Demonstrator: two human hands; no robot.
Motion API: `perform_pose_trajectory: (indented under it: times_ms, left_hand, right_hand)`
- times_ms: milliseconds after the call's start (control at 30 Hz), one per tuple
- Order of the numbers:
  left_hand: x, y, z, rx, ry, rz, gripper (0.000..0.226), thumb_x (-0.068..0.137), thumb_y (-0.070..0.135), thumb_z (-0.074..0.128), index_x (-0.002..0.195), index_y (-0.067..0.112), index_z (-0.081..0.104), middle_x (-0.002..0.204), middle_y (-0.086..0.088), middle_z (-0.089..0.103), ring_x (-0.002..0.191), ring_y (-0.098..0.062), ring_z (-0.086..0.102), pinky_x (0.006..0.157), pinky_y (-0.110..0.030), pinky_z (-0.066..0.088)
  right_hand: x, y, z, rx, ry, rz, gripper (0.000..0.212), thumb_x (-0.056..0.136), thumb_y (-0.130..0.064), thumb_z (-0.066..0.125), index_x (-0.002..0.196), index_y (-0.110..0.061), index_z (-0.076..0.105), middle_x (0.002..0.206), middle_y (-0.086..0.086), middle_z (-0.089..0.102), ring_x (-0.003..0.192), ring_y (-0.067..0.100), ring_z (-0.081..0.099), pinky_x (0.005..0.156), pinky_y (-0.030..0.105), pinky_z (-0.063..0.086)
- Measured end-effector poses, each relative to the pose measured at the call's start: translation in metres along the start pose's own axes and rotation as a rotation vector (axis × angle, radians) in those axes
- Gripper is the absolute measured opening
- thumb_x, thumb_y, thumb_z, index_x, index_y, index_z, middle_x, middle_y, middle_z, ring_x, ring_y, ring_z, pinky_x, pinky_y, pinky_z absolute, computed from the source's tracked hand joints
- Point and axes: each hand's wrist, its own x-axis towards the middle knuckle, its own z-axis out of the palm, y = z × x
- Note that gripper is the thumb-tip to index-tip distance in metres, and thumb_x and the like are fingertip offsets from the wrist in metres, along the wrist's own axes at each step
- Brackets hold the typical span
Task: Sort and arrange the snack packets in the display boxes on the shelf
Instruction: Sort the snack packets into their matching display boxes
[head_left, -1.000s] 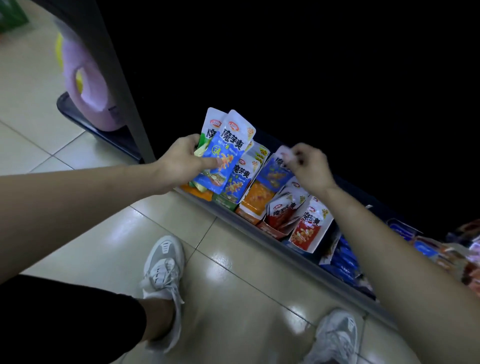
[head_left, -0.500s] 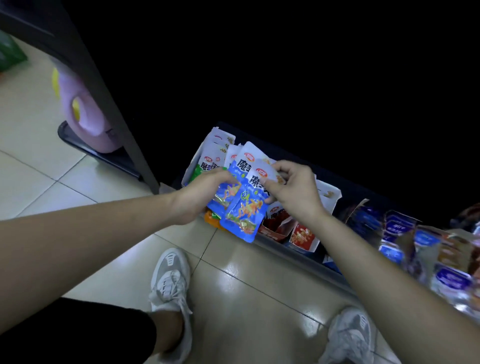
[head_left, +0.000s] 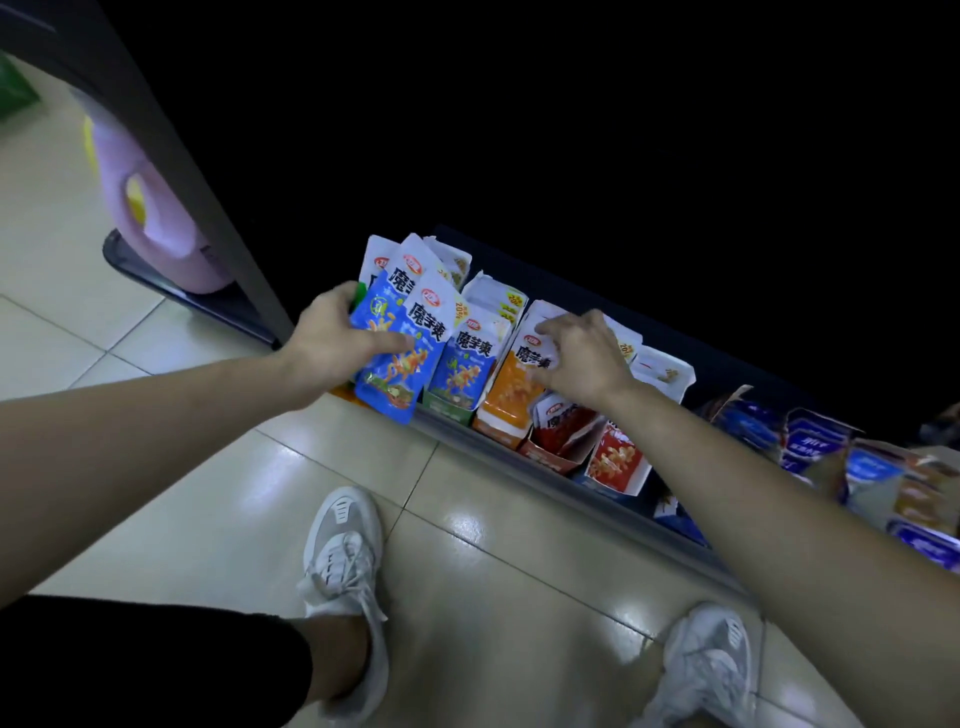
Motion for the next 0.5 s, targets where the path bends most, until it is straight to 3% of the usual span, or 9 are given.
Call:
perform_pose_trajectory:
  times_ms: [100, 233, 300, 367, 500]
  left_hand:
    - [0.003, -0.004, -0.004, -0.001, -0.026, 0.005, 0.039, 0.075, 0.015, 0.089, 0.101, 0.020, 0.061, 0.101, 0.003, 0.077, 0.084, -0.014, 0.076, 0.076, -0.036, 0.062]
    - [0.002, -0.006, -0.003, -0.012, -0.067, 0.012, 0.046, 0.074, 0.016, 0.090, 0.111, 0.014, 0.061, 0.104, 0.001, 0.077, 0.085, -0.016, 0.076, 0.078, -0.040, 0.063]
    - [0.002, -0.007, -0.003, -0.010, -0.078, 0.013, 0.048, 0.074, 0.018, 0.090, 0.112, 0.014, 0.061, 0.104, 0.002, 0.077, 0.085, -0.017, 0.076, 0.079, -0.043, 0.063]
    - [0.003, -0.008, -0.004, -0.006, -0.080, 0.017, 0.049, 0.072, 0.020, 0.091, 0.111, 0.015, 0.061, 0.103, 0.002, 0.077, 0.086, -0.017, 0.076, 0.081, -0.044, 0.063]
    - [0.002, -0.005, -0.006, -0.005, -0.088, 0.028, 0.047, 0.073, 0.020, 0.090, 0.111, 0.016, 0.061, 0.103, 0.004, 0.077, 0.085, -0.014, 0.076, 0.080, -0.041, 0.063]
  right_hand:
    - [0.004, -0.005, 0.011, 0.007, -0.103, 0.105, 0.074, 0.079, -0.038, 0.079, 0.140, -0.014, 0.046, 0.138, 0.012, 0.048, 0.133, 0.028, 0.027, 0.099, 0.040, 0.032]
    - [0.011, -0.011, 0.011, -0.030, -0.111, 0.162, 0.077, 0.074, -0.043, 0.083, 0.134, -0.014, 0.044, 0.126, 0.010, 0.054, 0.126, 0.029, 0.030, 0.085, 0.040, 0.028]
    - [0.012, -0.012, 0.010, -0.039, -0.116, 0.176, 0.077, 0.075, -0.043, 0.082, 0.136, -0.015, 0.045, 0.127, 0.009, 0.055, 0.125, 0.029, 0.031, 0.085, 0.040, 0.029]
    - [0.012, -0.011, 0.010, -0.045, -0.108, 0.165, 0.069, 0.078, -0.041, 0.081, 0.135, -0.019, 0.051, 0.128, 0.006, 0.054, 0.124, 0.027, 0.031, 0.087, 0.039, 0.029]
    - [0.009, -0.005, 0.012, -0.047, -0.090, 0.121, 0.042, 0.077, -0.039, 0.082, 0.115, -0.027, 0.067, 0.128, 0.000, 0.048, 0.124, 0.025, 0.029, 0.092, 0.038, 0.028]
